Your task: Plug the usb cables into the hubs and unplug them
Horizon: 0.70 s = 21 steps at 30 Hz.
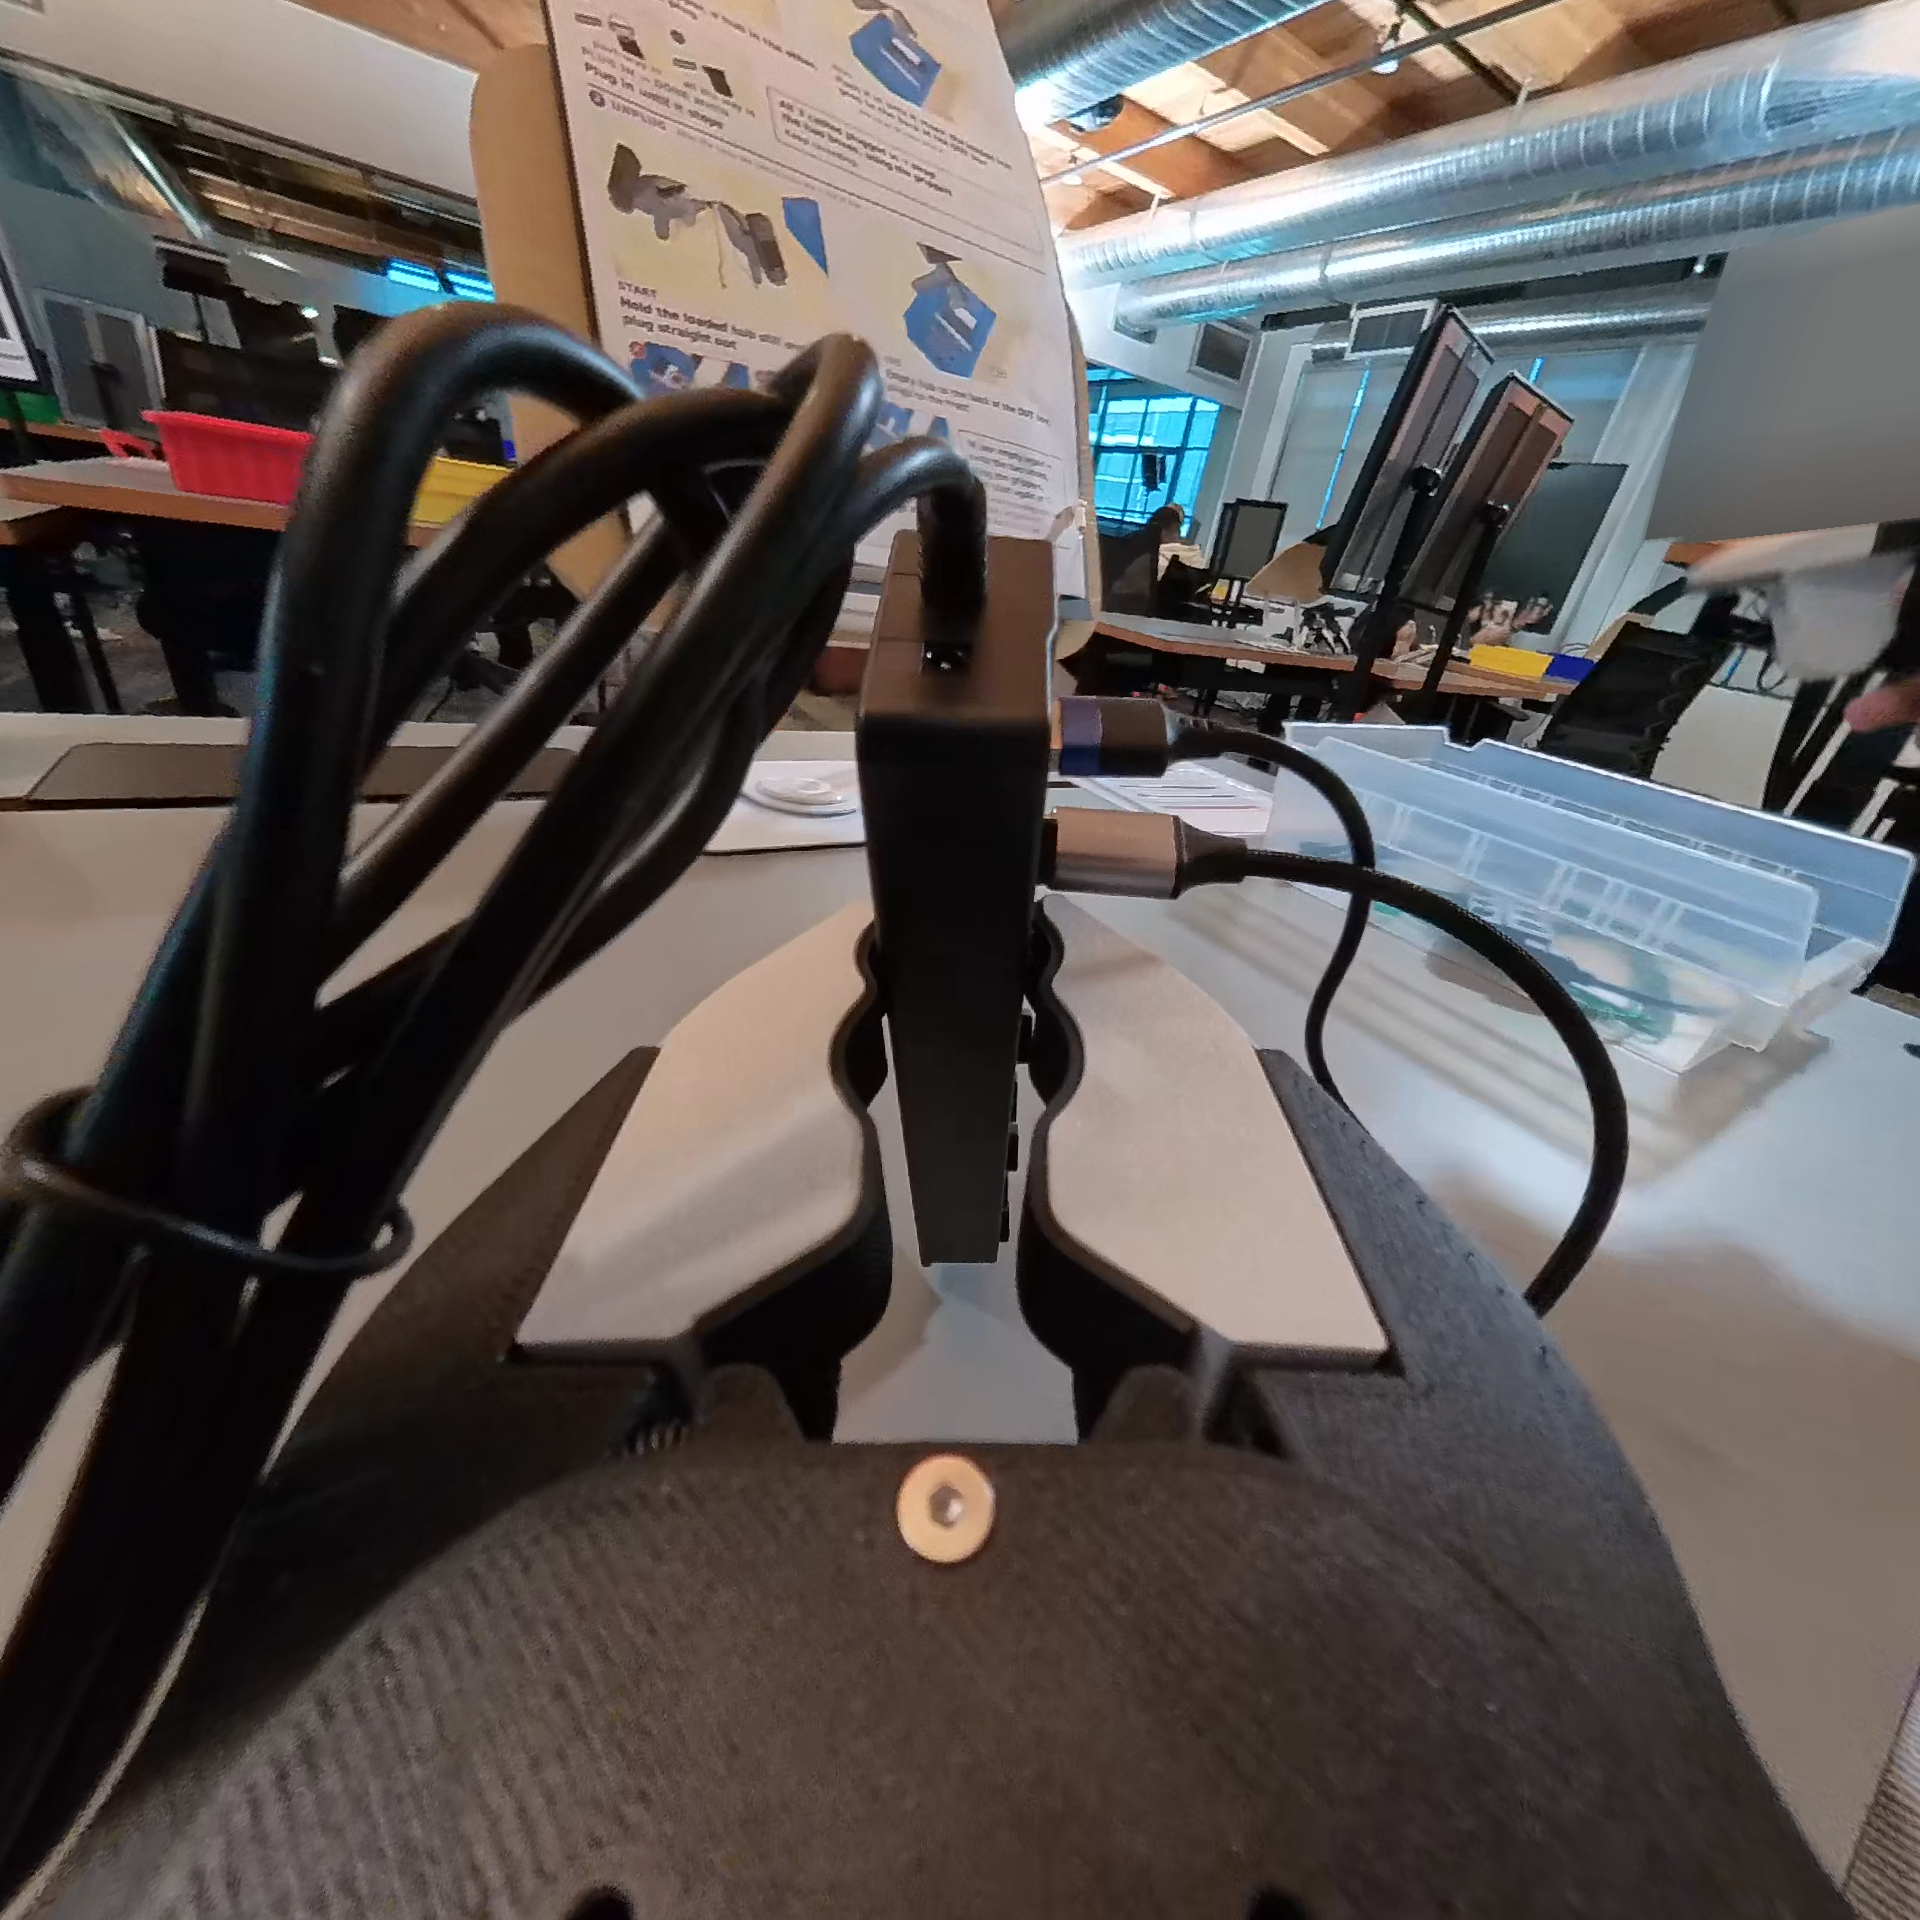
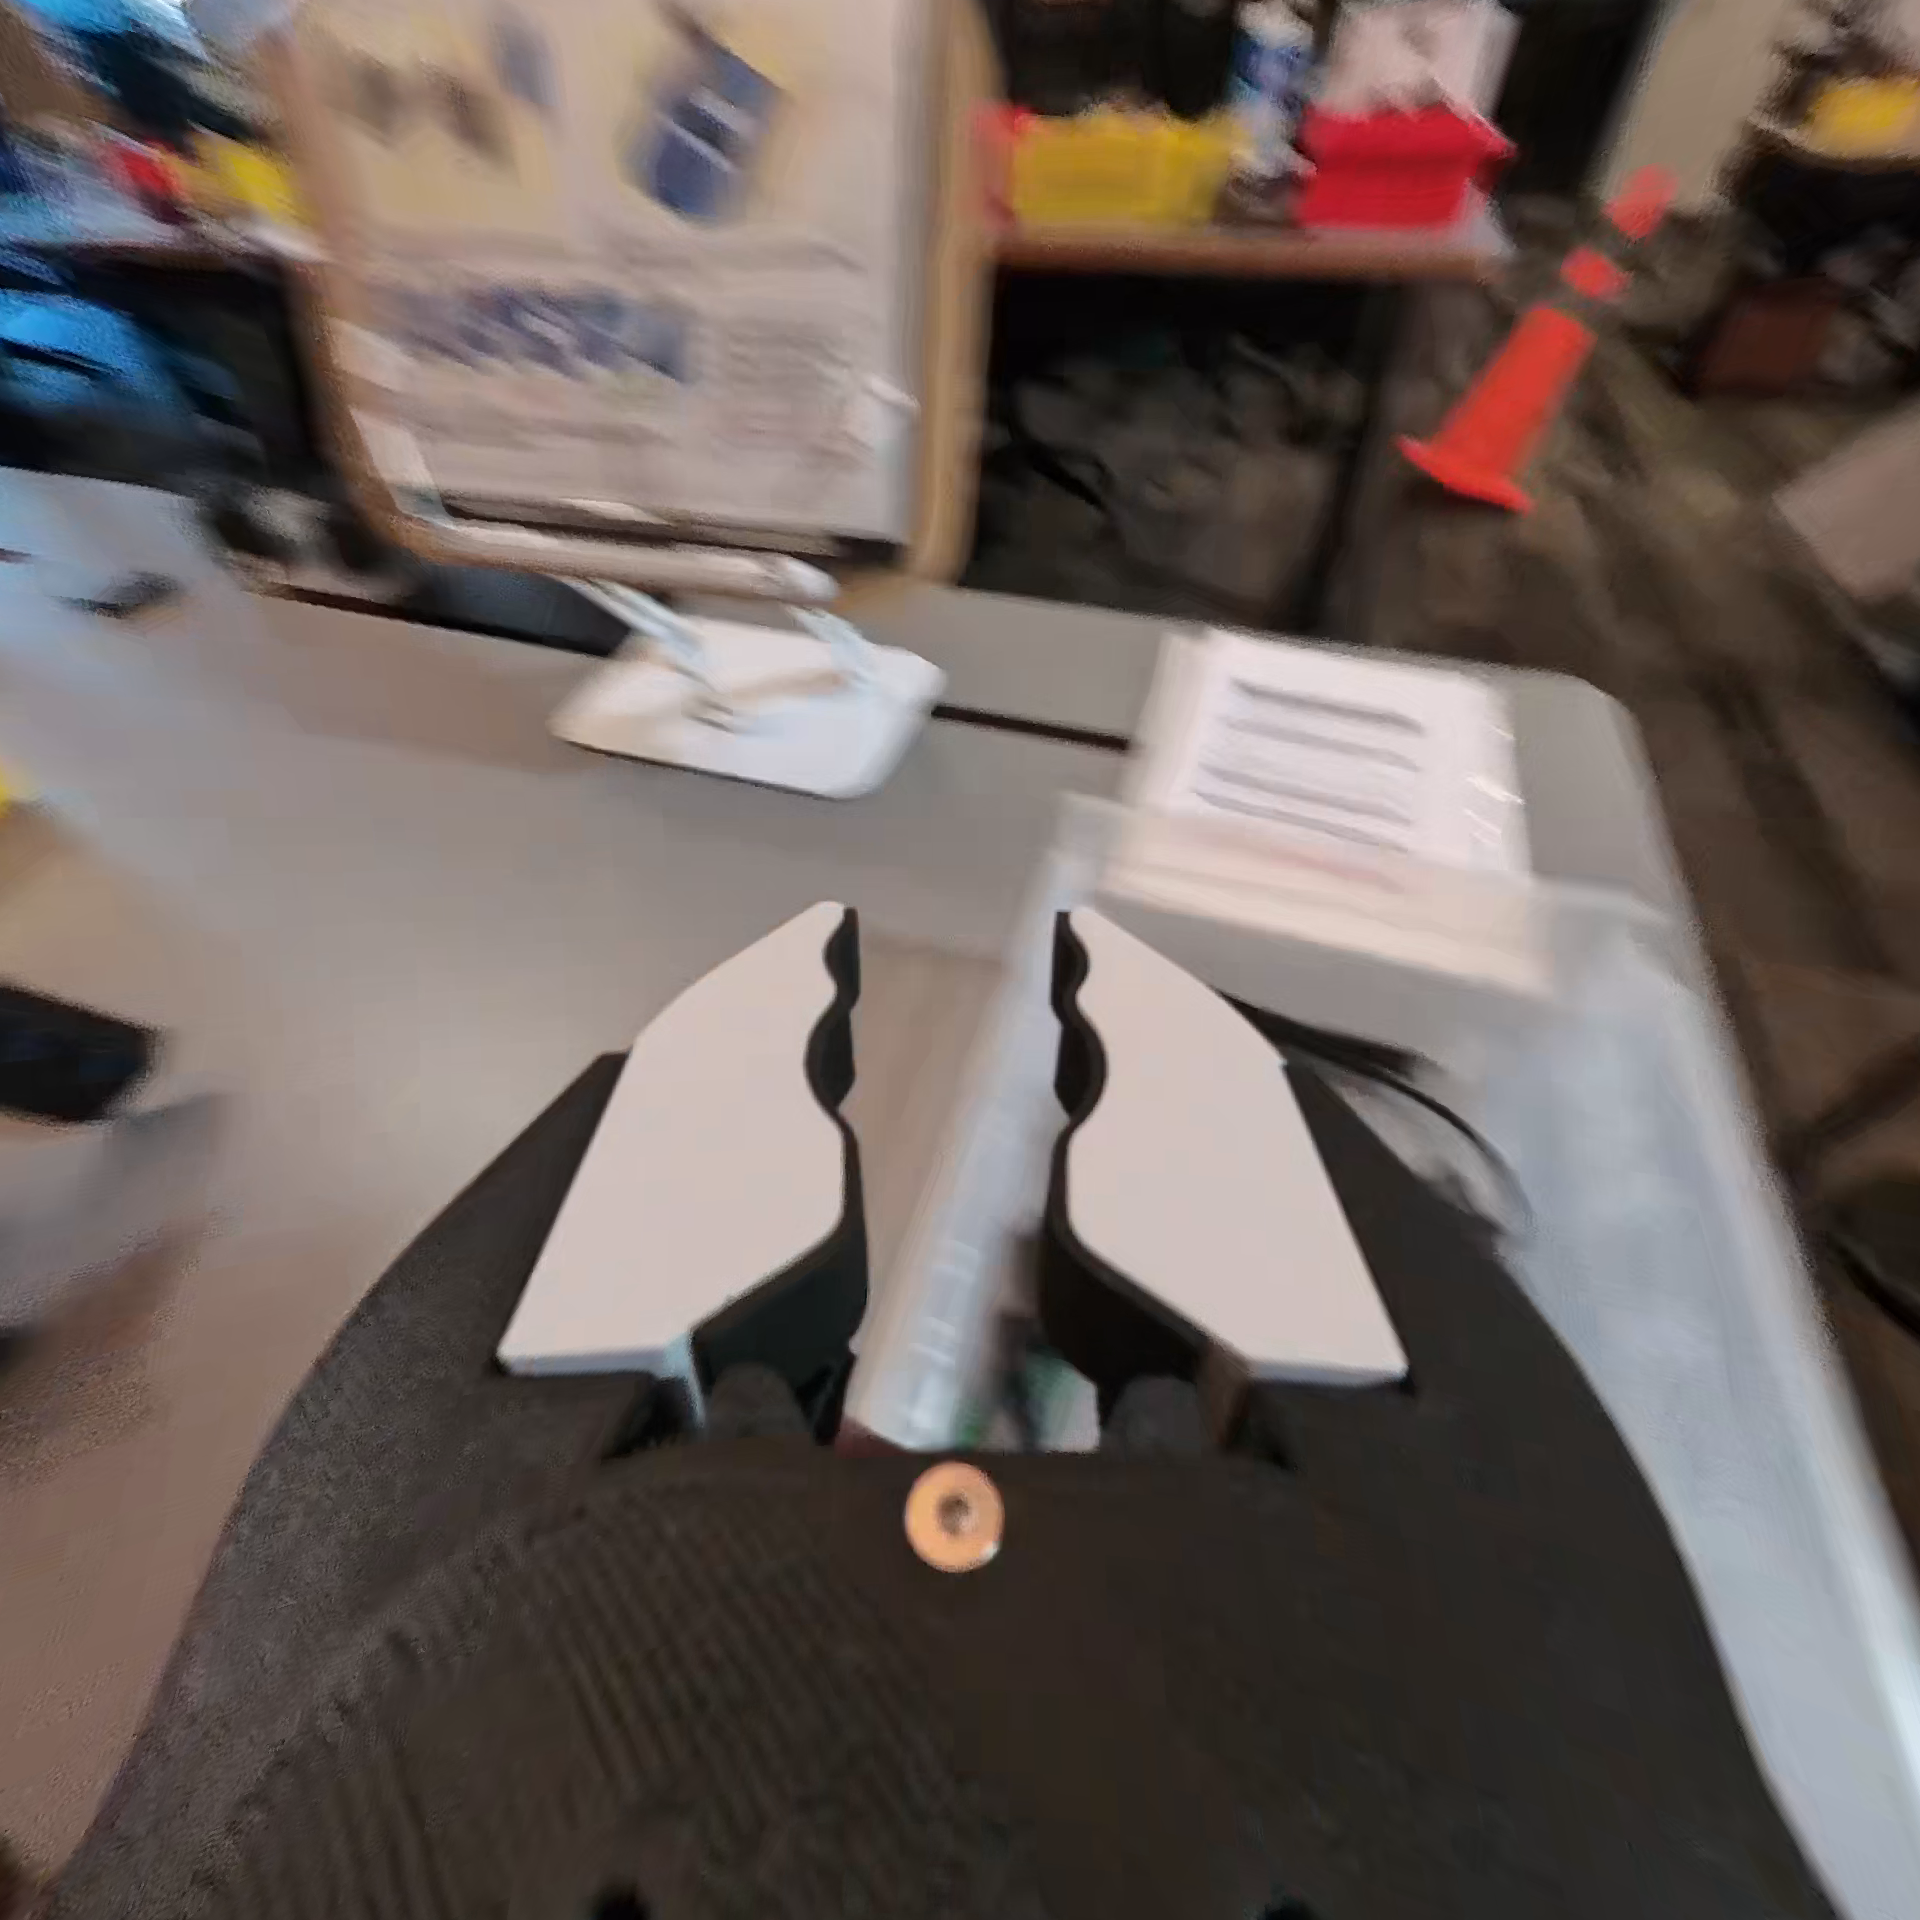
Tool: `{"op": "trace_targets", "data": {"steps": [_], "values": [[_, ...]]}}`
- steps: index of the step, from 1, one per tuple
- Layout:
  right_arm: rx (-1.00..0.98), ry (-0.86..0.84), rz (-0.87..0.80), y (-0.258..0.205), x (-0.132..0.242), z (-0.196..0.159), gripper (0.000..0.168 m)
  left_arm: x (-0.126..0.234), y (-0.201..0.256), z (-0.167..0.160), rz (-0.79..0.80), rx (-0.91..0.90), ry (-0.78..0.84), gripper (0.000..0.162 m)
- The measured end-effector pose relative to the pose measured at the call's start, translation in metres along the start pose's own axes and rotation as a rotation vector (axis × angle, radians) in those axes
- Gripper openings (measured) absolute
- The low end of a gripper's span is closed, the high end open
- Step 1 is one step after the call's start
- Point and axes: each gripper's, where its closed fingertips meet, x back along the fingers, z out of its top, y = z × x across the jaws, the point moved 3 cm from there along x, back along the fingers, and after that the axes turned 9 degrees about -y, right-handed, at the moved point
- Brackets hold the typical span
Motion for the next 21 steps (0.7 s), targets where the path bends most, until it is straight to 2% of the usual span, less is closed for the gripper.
{"op": "trace_targets", "data": {"steps": [1,3,5,8,10,12,16,21], "values": [[0.018,0.056,0.105,-0.032,0.001,0.01,0.035,0.0,0.002,0.0,-0.009,-0.008,0.003,0.025],[0.024,0.151,0.359,-0.103,0.002,0.021,0.033,0.0,0.008,0.001,-0.033,-0.029,0.011,0.025],[0.001,0.194,0.617,-0.174,0.002,0.016,0.032,0.0,0.015,0.002,-0.061,-0.061,0.021,0.024],[-0.05,0.133,0.88,-0.258,-0.008,-0.021,0.029,0.001,0.027,0.003,-0.101,-0.126,0.036,0.024],[-0.073,0.081,0.963,-0.292,-0.017,-0.052,0.027,0.002,0.037,0.003,-0.135,-0.175,0.047,0.024],[-0.147,0.052,1.021,-0.308,-0.024,-0.073,0.028,0.002,0.046,0.002,-0.157,-0.236,0.052,0.025],[-0.368,0.014,1.201,-0.314,-0.025,-0.08,0.032,0.002,0.066,-0.002,-0.197,-0.35,0.052,0.025],[-0.412,-0.113,1.271,-0.315,-0.032,-0.091,0.027,0.001,0.085,-0.01,-0.22,-0.475,0.041,0.025]]}}
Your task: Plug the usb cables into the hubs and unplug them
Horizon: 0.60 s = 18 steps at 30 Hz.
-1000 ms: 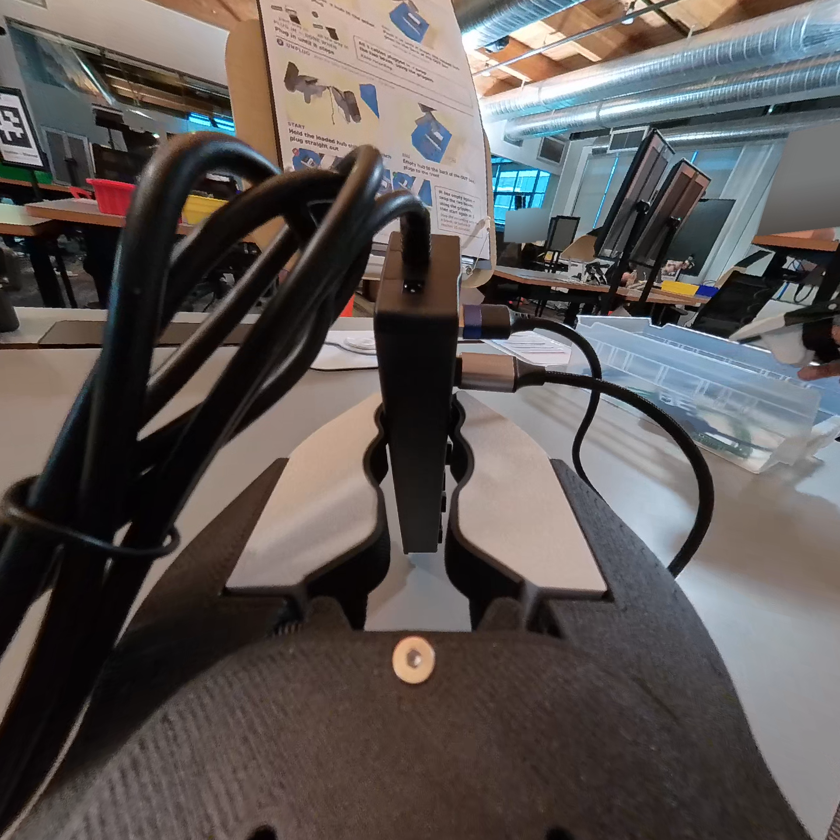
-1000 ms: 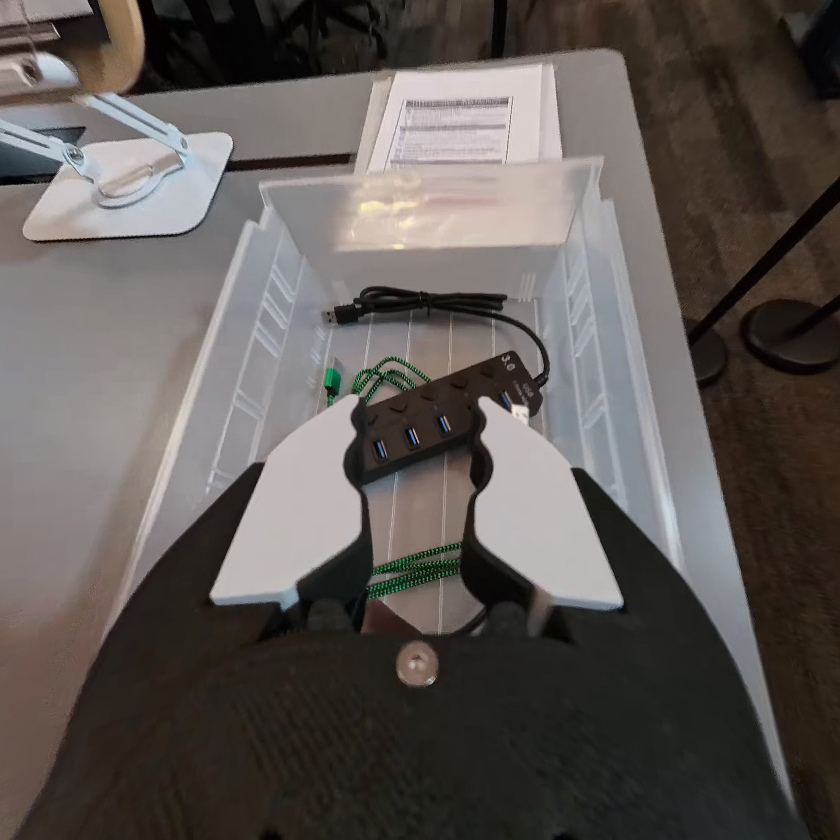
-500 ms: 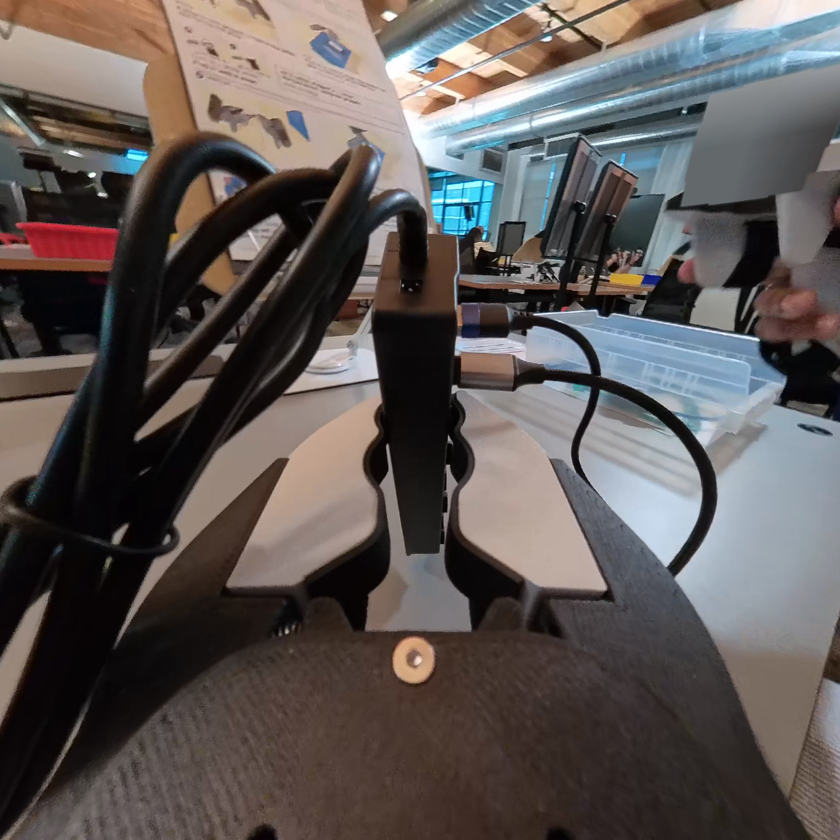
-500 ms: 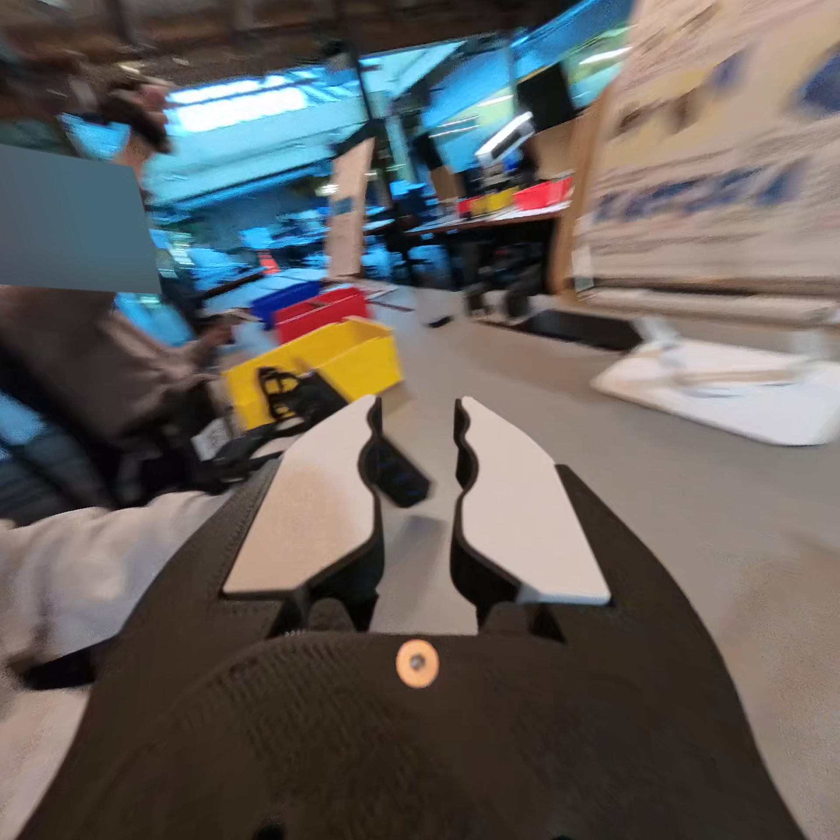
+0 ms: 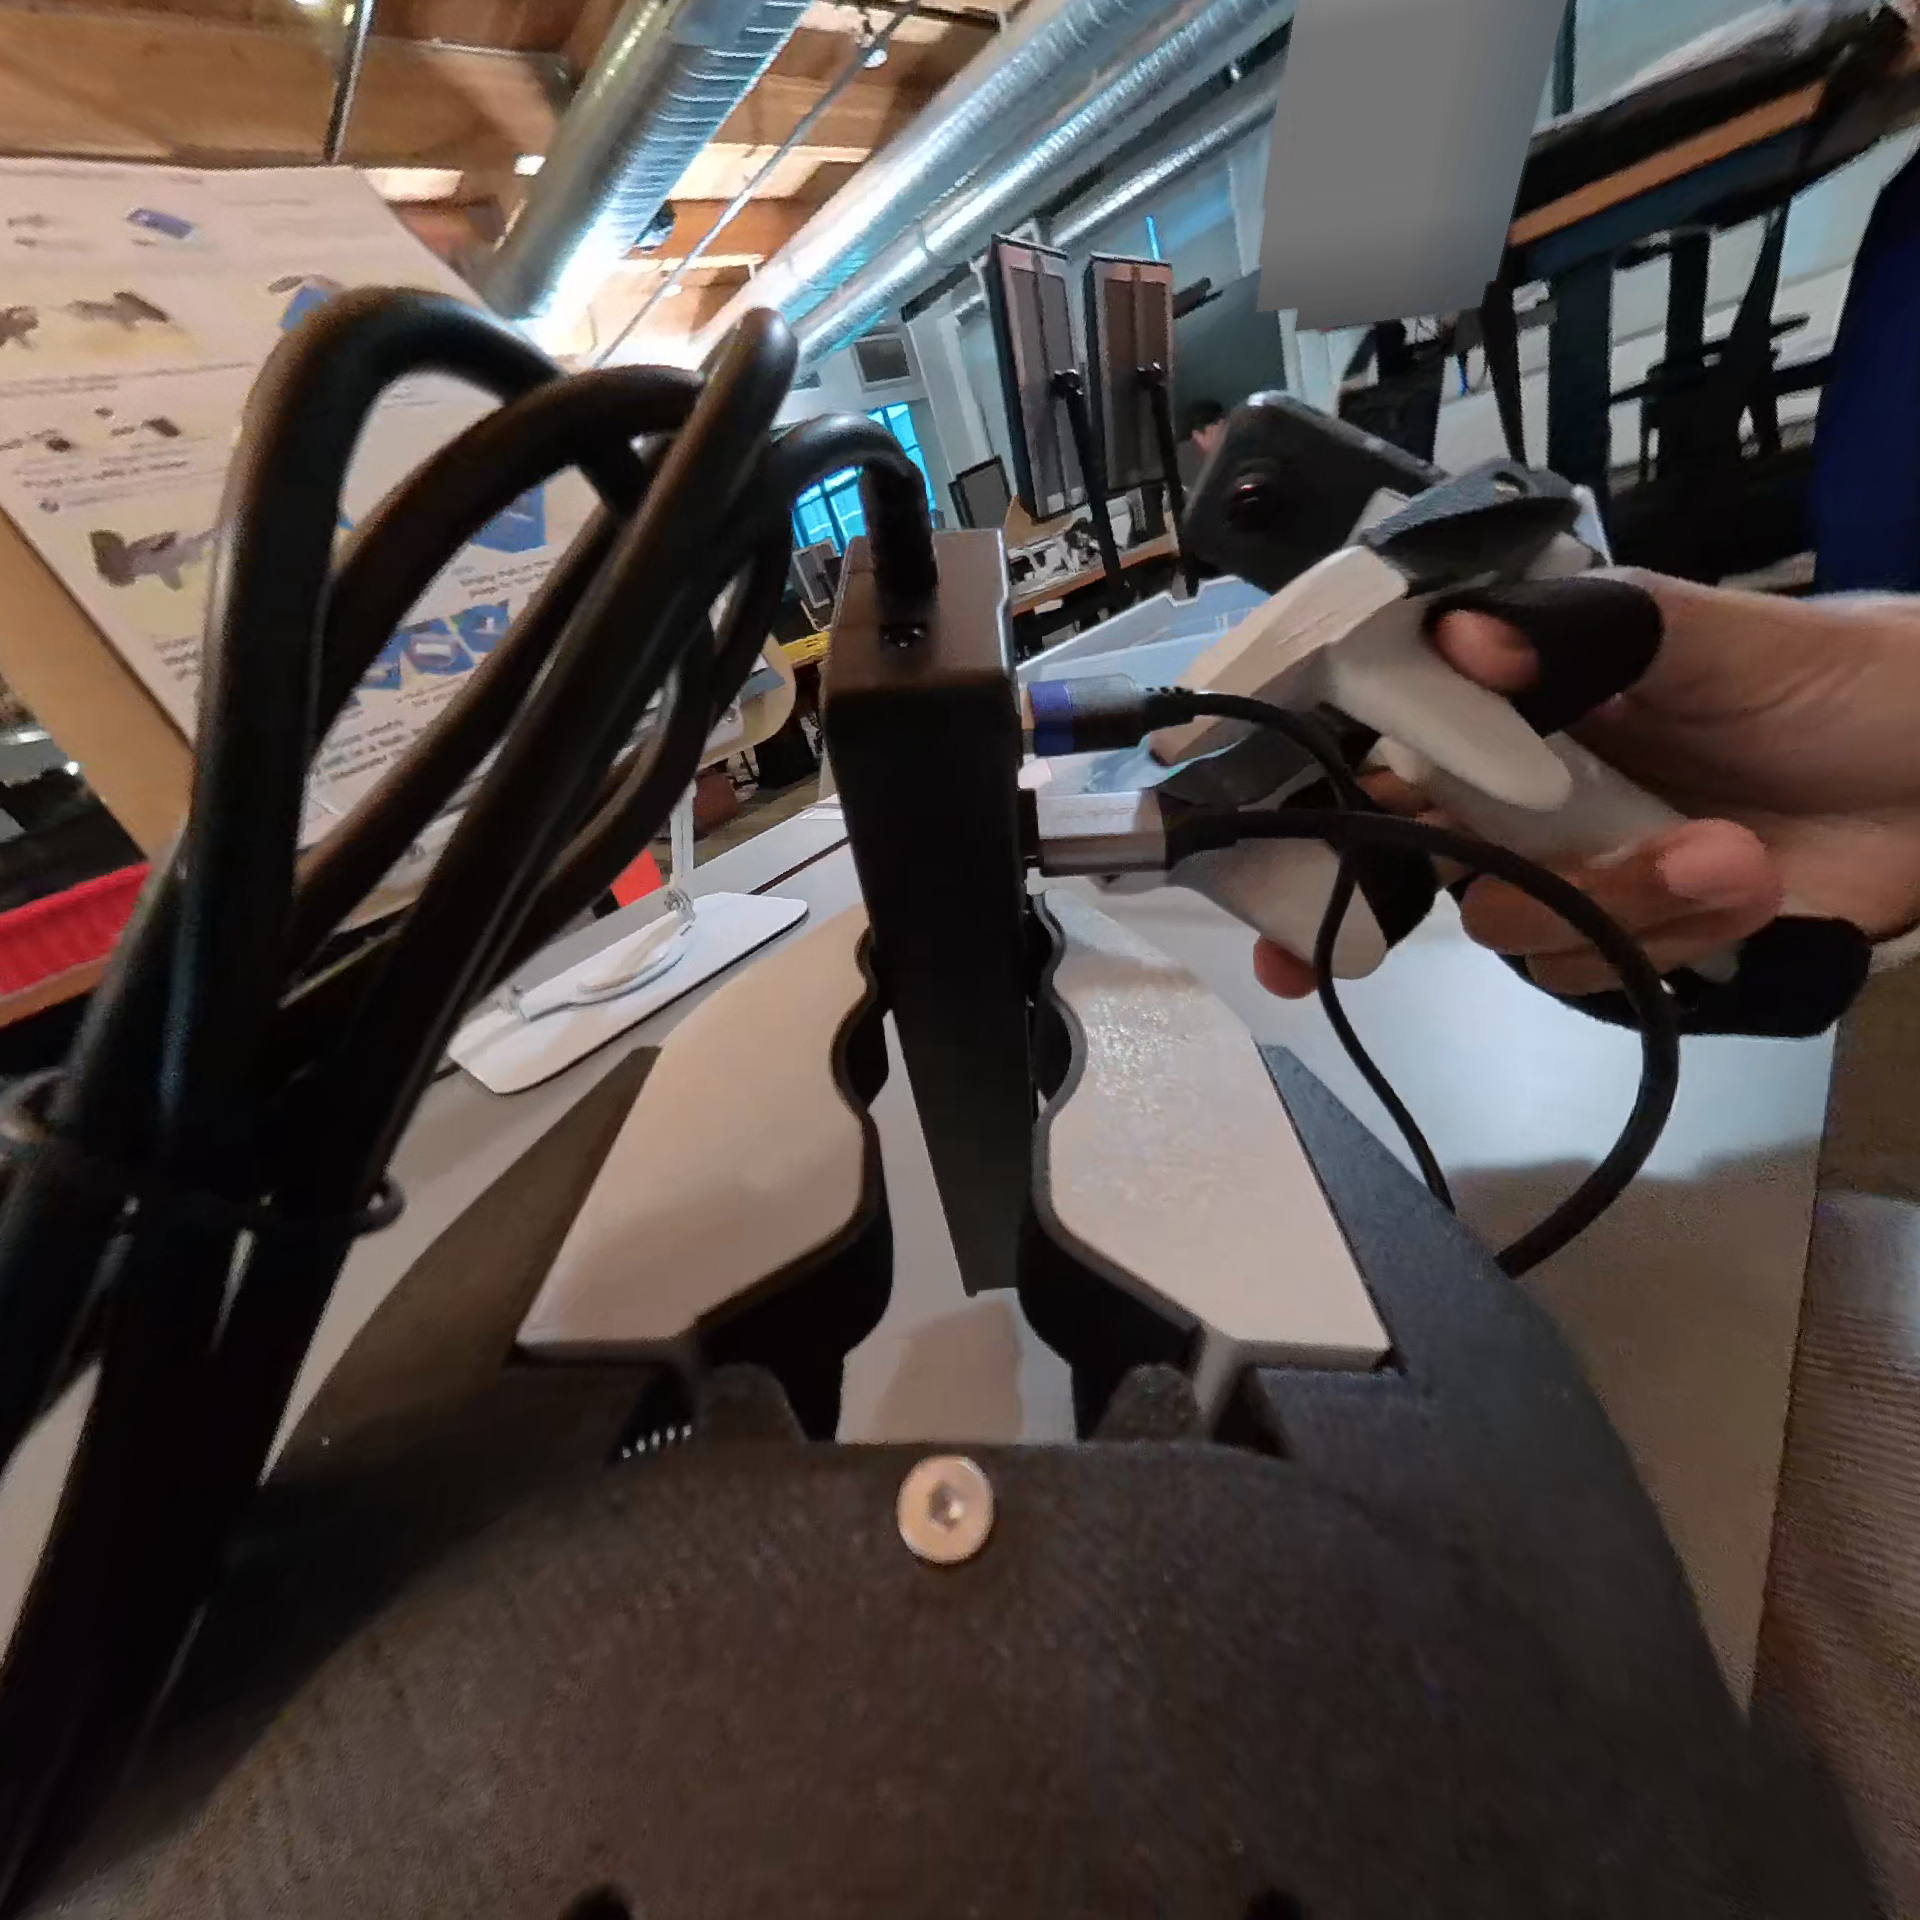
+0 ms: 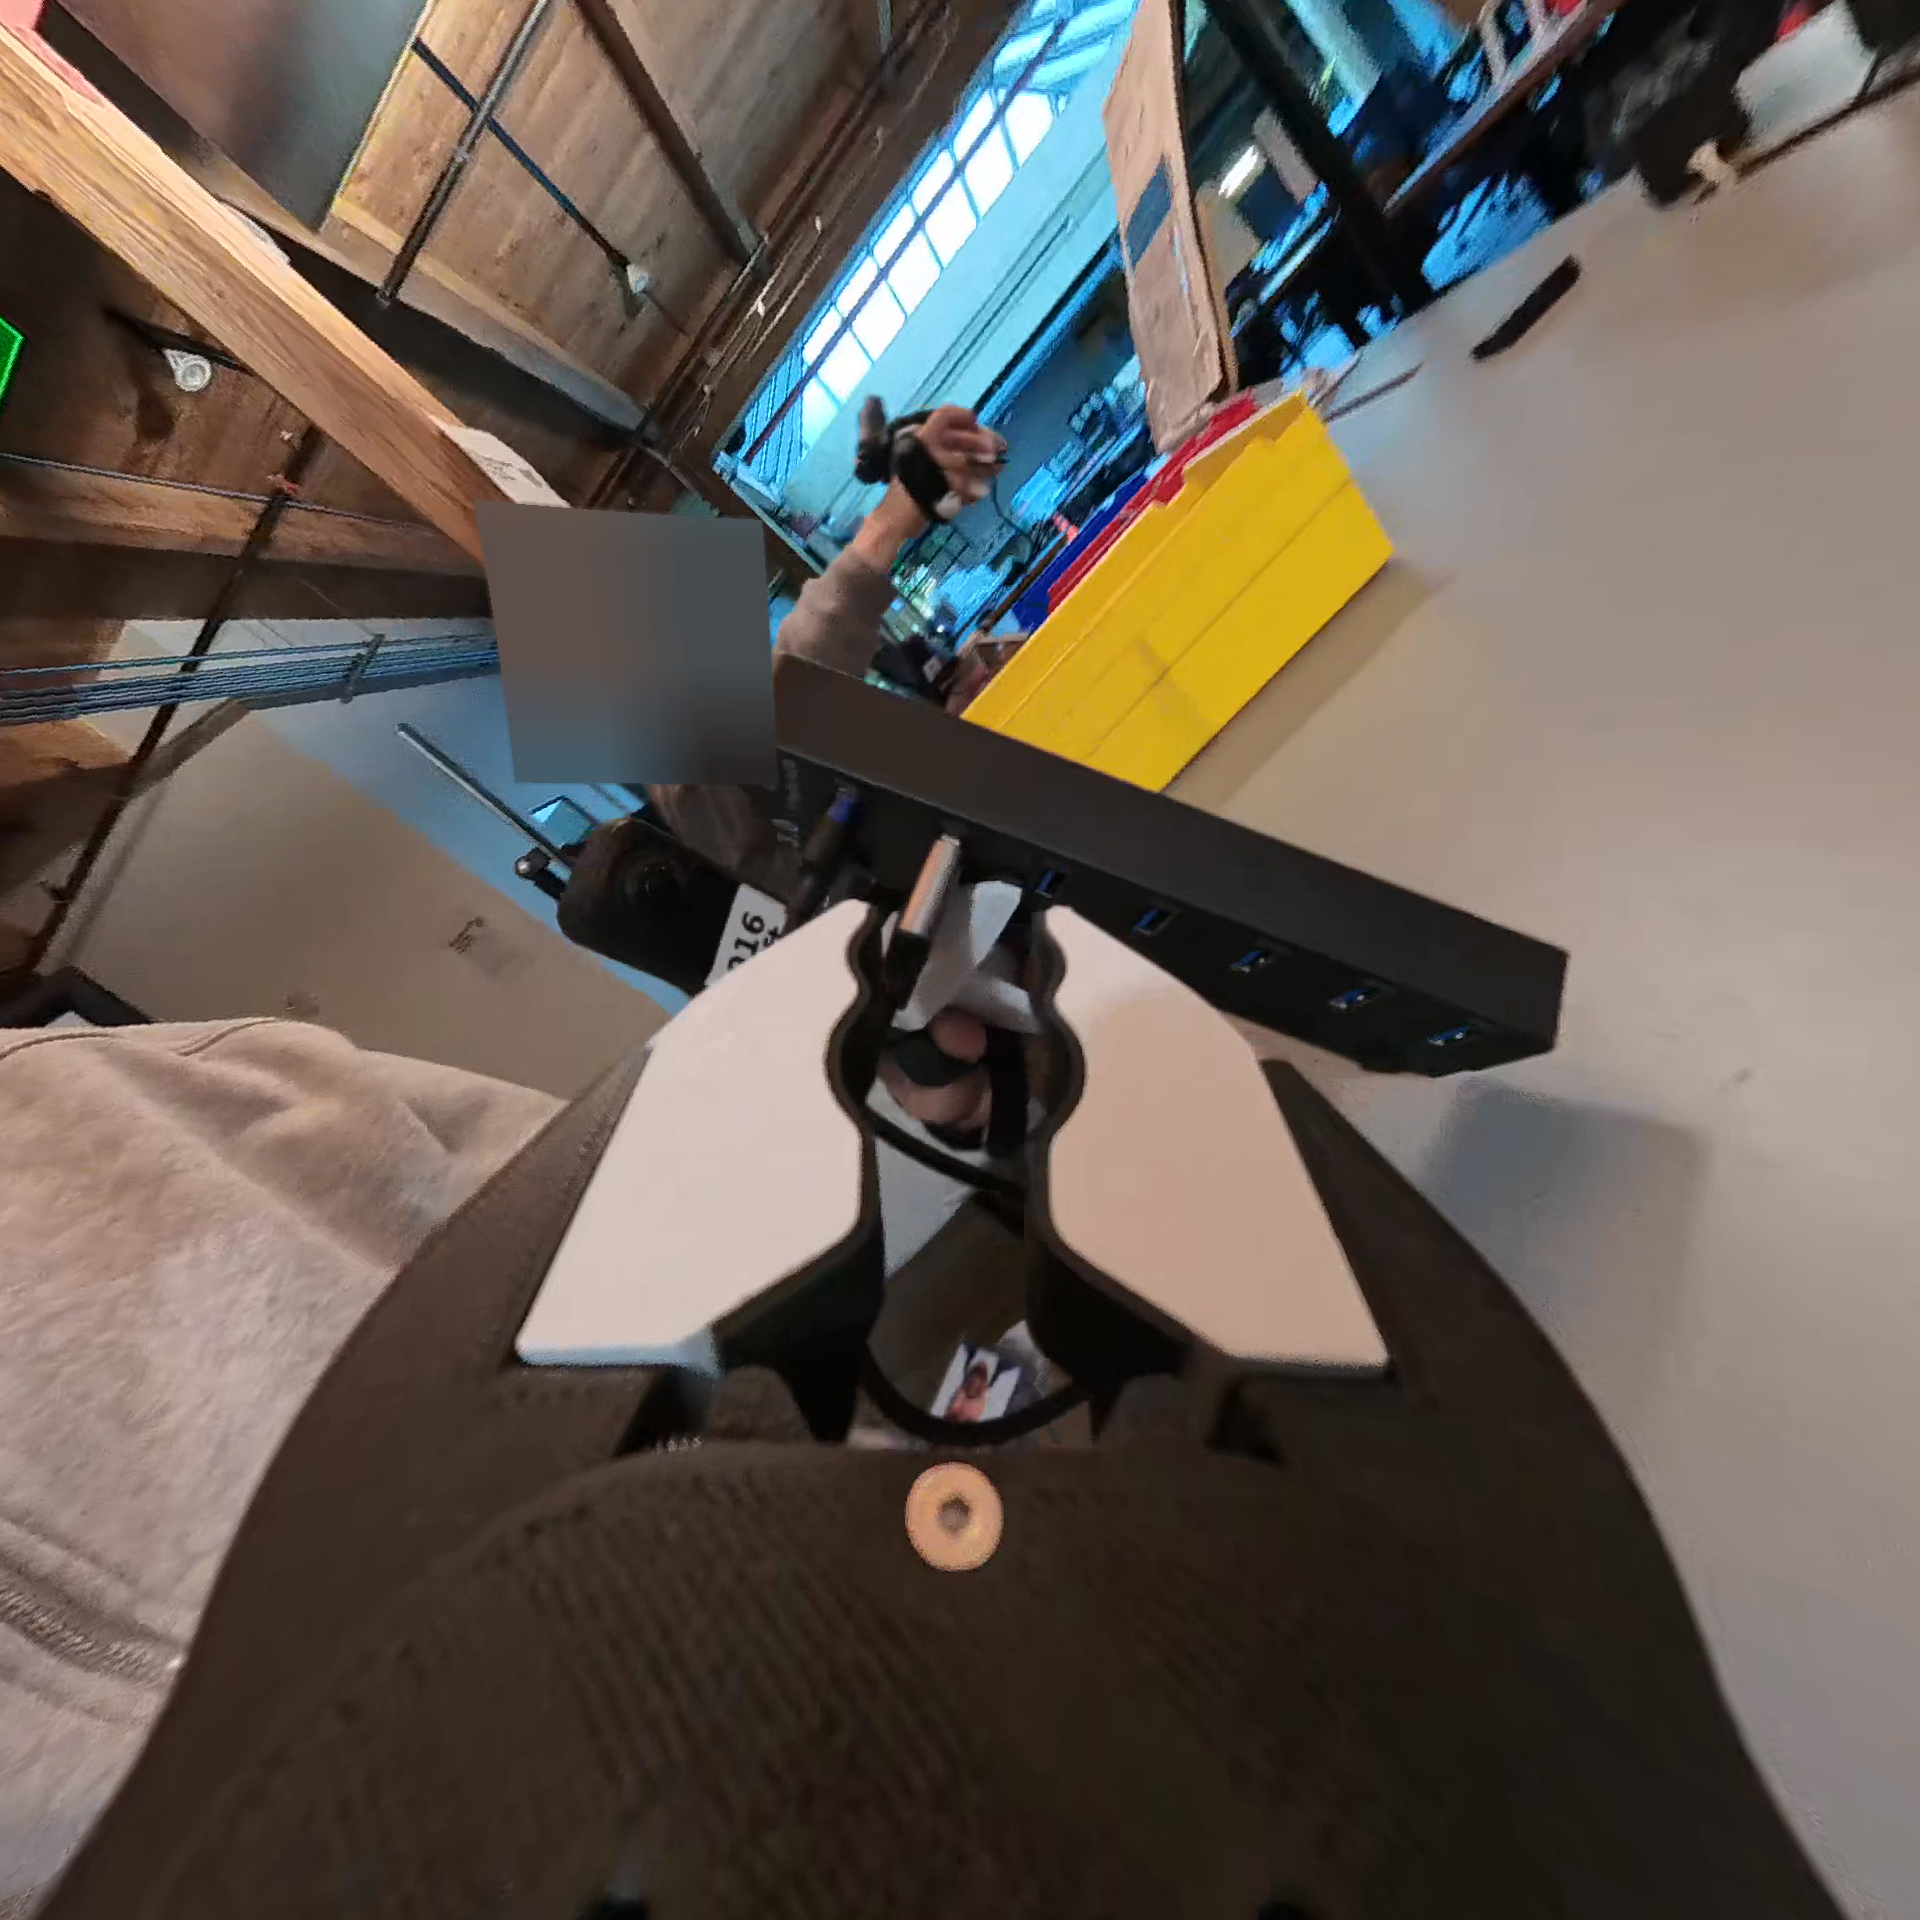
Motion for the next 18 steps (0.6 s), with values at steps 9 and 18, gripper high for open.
{"op": "trace_targets", "data": {"steps": [9,18], "values": [[-0.092,-0.112,0.041,0.004,-0.008,-0.013,0.009,-0.006,0.012,-0.004,0.016,-0.111,-0.054,0.025],[-0.076,-0.155,0.004,-0.002,-0.006,-0.006,0.009,-0.009,0.01,0.004,-0.004,0.089,-0.046,0.026]]}}
